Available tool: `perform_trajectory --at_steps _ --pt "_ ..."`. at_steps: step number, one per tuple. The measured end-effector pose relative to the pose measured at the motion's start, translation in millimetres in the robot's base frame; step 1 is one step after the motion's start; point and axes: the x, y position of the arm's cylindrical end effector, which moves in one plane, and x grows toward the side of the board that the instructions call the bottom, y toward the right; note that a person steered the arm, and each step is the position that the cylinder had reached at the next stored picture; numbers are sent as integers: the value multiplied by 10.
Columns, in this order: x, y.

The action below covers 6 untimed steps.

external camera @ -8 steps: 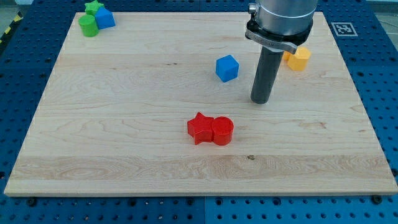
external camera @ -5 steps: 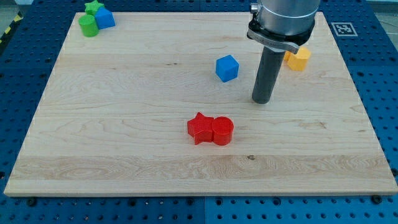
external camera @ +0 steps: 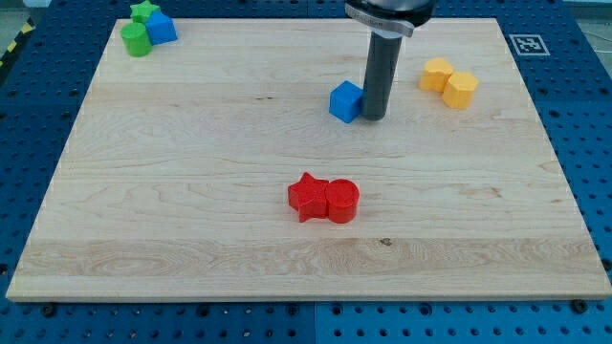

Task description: Push the blue cube slightly to the left of the board

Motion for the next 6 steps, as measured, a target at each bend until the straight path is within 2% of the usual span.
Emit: perform_trajectory --at_steps 6 --pt "-35 -322"
